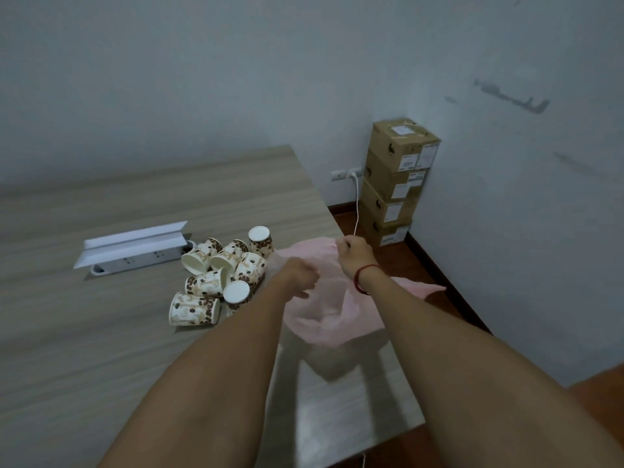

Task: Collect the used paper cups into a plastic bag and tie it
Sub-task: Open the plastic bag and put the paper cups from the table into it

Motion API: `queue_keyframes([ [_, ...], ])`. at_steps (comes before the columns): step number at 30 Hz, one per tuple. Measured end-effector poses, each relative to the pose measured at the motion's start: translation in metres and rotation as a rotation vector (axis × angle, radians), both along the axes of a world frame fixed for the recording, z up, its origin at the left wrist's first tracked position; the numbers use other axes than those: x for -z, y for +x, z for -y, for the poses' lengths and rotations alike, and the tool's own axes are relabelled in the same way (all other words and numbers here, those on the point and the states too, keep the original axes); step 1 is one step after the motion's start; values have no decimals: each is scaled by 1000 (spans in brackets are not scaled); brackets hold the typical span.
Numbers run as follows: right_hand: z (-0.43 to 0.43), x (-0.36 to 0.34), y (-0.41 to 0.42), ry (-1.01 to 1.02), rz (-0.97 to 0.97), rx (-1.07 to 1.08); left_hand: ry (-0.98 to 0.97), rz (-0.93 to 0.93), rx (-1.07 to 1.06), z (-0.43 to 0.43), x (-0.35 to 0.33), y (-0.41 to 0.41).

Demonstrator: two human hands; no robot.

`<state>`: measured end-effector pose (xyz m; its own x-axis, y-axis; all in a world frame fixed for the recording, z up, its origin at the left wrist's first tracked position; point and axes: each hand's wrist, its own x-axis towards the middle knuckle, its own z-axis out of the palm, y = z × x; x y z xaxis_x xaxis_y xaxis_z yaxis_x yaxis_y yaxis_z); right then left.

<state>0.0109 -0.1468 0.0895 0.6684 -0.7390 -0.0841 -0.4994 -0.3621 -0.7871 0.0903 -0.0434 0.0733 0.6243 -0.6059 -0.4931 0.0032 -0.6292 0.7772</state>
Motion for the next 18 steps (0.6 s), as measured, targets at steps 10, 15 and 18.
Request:
queue_keyframes([
  [10,-39,47,47,76,-88,-65,386,593,-17,-87,58,83],
  [15,-51,72,57,131,-109,-62,259,548,26,-107,84,92],
  [18,-53,77,54,124,-114,-58,206,542,-73,-108,84,87],
])
